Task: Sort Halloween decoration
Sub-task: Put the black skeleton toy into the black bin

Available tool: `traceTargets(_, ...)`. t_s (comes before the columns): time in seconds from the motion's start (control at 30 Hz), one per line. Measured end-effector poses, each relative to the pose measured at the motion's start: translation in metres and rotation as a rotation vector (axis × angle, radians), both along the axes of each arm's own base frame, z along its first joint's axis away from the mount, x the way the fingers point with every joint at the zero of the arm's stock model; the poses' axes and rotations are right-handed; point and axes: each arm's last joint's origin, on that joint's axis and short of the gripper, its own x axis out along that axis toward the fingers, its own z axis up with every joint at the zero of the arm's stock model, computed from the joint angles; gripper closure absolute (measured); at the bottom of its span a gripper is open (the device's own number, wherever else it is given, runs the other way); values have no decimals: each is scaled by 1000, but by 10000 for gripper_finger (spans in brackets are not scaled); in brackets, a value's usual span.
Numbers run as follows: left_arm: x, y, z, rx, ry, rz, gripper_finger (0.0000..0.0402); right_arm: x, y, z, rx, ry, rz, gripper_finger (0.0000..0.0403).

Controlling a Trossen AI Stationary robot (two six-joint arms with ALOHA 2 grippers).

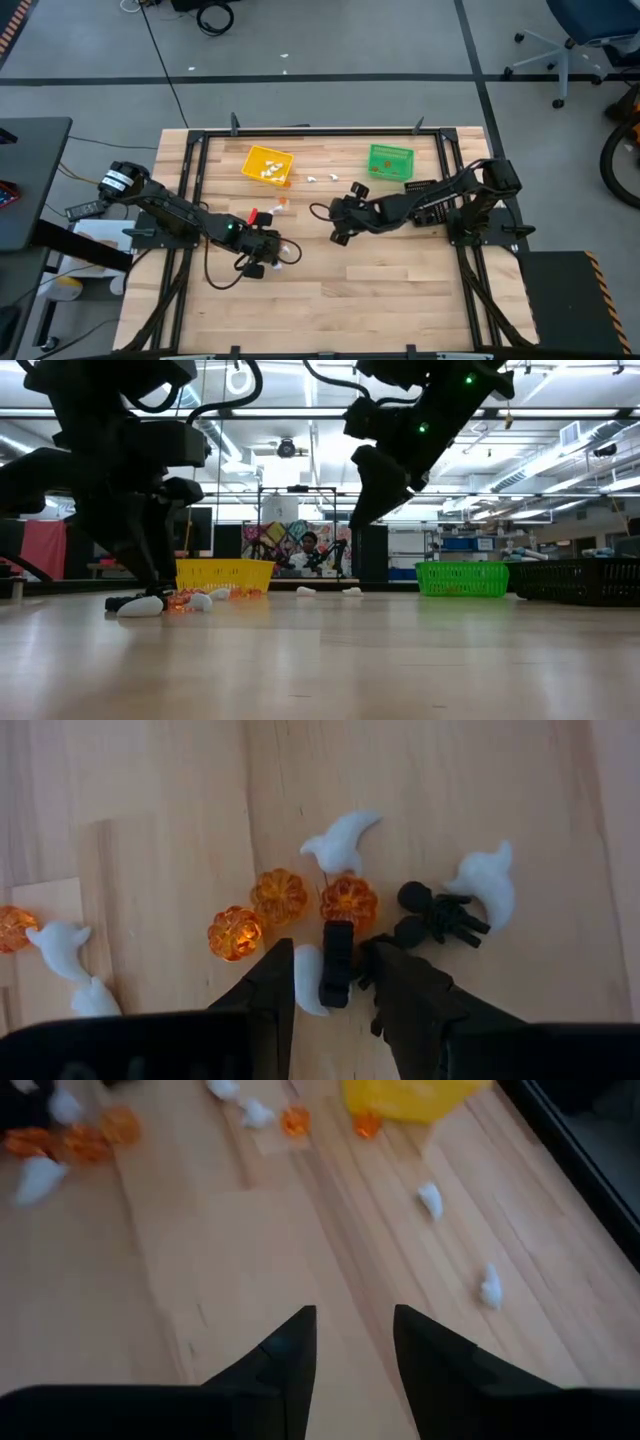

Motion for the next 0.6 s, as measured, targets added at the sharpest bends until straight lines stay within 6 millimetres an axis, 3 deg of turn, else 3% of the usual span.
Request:
traceTargets(0.37, 0, 0, 0, -4, 0, 2, 357, 3, 10, 4, -12, -48, 47, 263)
traceTargets(0.6, 3, -2, -5, -6, 5, -2, 346, 3, 11, 4, -11, -51, 47, 263)
